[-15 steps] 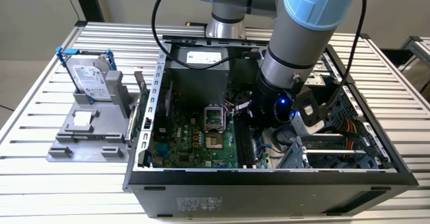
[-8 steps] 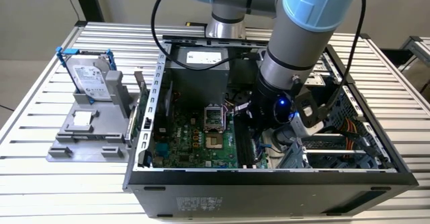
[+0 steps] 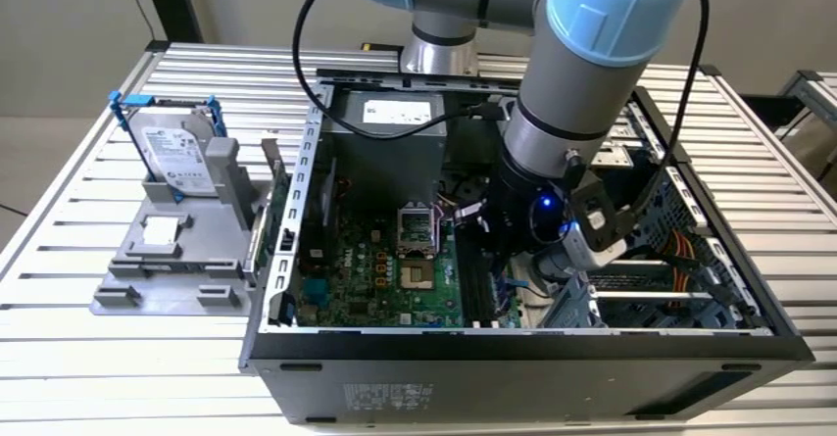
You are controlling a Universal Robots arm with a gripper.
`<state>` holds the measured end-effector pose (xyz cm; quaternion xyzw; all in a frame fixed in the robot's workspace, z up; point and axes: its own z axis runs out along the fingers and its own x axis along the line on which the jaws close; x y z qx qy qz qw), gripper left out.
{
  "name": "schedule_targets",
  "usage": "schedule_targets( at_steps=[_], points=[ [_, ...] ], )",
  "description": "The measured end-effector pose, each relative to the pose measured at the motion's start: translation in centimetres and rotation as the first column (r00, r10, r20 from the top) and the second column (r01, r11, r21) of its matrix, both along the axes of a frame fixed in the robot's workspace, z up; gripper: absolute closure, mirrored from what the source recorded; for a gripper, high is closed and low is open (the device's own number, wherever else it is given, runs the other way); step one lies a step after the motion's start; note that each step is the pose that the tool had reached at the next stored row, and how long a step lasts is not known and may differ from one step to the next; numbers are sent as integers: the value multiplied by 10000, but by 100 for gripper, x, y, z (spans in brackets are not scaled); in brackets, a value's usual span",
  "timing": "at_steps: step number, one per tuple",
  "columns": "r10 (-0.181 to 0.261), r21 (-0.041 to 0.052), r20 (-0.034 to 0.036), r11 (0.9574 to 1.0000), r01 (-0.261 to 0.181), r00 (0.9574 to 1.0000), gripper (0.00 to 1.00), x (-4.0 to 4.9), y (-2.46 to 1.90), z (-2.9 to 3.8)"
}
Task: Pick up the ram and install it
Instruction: 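Insert the ram into the slot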
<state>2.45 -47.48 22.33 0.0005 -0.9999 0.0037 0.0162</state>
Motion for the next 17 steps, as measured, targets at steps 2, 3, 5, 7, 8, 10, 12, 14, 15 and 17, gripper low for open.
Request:
schedule_targets(
  at_steps=[2, 3, 5, 7, 8, 10, 12, 14, 15, 17],
  points=[
    [-2, -3, -1, 10000, 2, 10000, 100, -1, 0, -13],
    [-3, -4, -2, 10000, 3, 10000, 100, -2, 0, -19],
    [-5, -6, -2, 10000, 5, 10000, 100, -6, 0, -27],
    [-6, -5, -2, 10000, 6, 10000, 100, -12, 0, -34],
    [-6, -6, -3, 10000, 6, 10000, 100, -15, 0, -36],
    [-6, -3, -2, 10000, 6, 10000, 100, -17, 0, -45],
    [-10, -5, -2, 10000, 10, 10000, 100, -19, 0, -57],
    [-17, -7, -2, 10000, 17, 10000, 100, -19, 0, -65],
    [-22, -7, -2, 10000, 22, 10000, 100, -19, 0, -69],
    [-47, -7, -2, 10000, 47, 10000, 100, -19, 0, -77]
  ],
)
